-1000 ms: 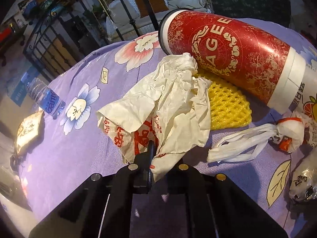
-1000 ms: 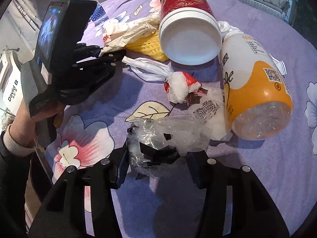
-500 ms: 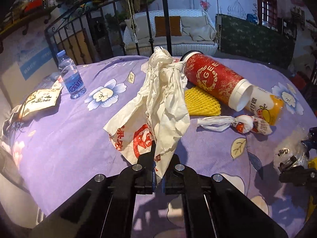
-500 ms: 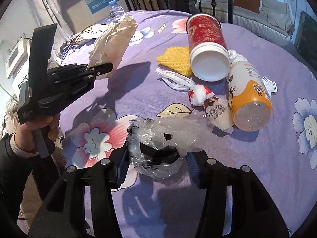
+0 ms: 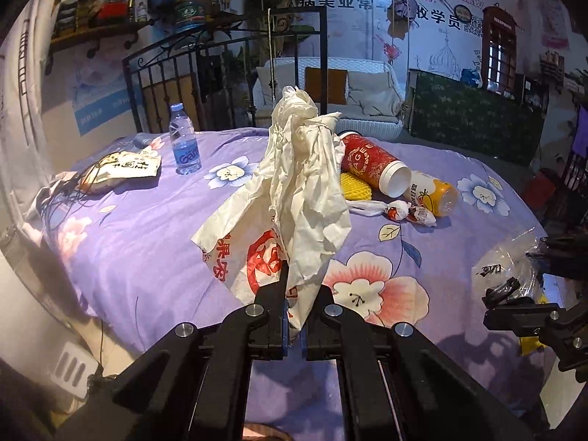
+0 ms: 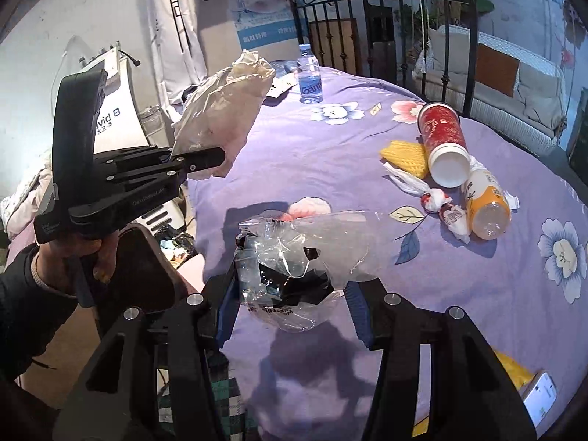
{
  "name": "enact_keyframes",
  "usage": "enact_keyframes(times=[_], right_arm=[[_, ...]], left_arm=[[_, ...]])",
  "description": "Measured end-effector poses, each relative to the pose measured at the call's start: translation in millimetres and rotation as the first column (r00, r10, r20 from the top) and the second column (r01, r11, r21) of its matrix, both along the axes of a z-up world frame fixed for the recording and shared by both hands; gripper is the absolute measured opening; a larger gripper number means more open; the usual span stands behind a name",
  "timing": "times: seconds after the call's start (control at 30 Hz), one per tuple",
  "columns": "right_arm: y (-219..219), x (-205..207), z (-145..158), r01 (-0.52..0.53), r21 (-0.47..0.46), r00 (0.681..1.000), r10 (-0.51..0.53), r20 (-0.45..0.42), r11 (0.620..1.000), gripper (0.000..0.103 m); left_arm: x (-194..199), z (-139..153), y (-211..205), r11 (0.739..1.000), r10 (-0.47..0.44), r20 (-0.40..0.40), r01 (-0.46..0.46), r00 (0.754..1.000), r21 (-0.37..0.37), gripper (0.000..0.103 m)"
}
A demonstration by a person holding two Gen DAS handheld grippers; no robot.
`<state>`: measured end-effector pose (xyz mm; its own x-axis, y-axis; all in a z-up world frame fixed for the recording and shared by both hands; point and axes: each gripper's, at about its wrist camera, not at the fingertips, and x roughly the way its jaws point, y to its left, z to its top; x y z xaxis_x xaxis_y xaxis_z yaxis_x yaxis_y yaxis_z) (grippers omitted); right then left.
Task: Collect trash
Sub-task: 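Carry the paper bag and plastic wrap over the black bin while opening both grippers to drop them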
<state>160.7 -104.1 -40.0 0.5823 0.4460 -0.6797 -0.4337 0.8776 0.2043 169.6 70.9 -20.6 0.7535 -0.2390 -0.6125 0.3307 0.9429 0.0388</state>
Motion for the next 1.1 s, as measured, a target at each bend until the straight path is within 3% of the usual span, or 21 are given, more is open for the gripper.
enact_keyframes(times=[0.27,0.5,0.7,0.9,0.97,1.07,1.1], right_arm=[[25,-33,-13,-0.042,0.102,0.999,0.044,-0.013,0.994,0.051],[48,-44,-31,-0.055,0.112,0.998,0.055,0.0,0.992,0.051],[71,-57,-38,-0.09,0.129,0.996,0.087,0.028,0.988,0.051],[87,-63,-50,-0.12,0.137,0.993,0.121,-0.003,0.983,0.051],[90,-64,-53,-0.125,0.141,0.992,0.128,-0.01,0.982,0.051],[93,-68,-53,-0.132,0.135,0.991,0.135,-0.011,0.982,0.051],[92,-69,-54,-0.134,0.134,0.991,0.137,-0.012,0.982,0.051]], left_arm=[[-54,-3,41,0.989,0.127,-0.042,-0.13,0.991,-0.069,0.004],[-91,-23,80,0.953,0.275,-0.124,-0.287,0.954,-0.1,0.004],[-124,-52,118,0.889,0.414,-0.238,-0.447,0.878,-0.099,0.004],[-141,-87,145,0.824,0.476,-0.395,-0.555,0.786,-0.111,0.004],[-136,-103,148,0.814,0.457,-0.459,-0.566,0.762,-0.128,0.004],[-129,-122,147,0.808,0.475,-0.492,-0.583,0.73,-0.084,0.005],[-127,-126,146,0.808,0.473,-0.506,-0.584,0.721,-0.077,0.012]])
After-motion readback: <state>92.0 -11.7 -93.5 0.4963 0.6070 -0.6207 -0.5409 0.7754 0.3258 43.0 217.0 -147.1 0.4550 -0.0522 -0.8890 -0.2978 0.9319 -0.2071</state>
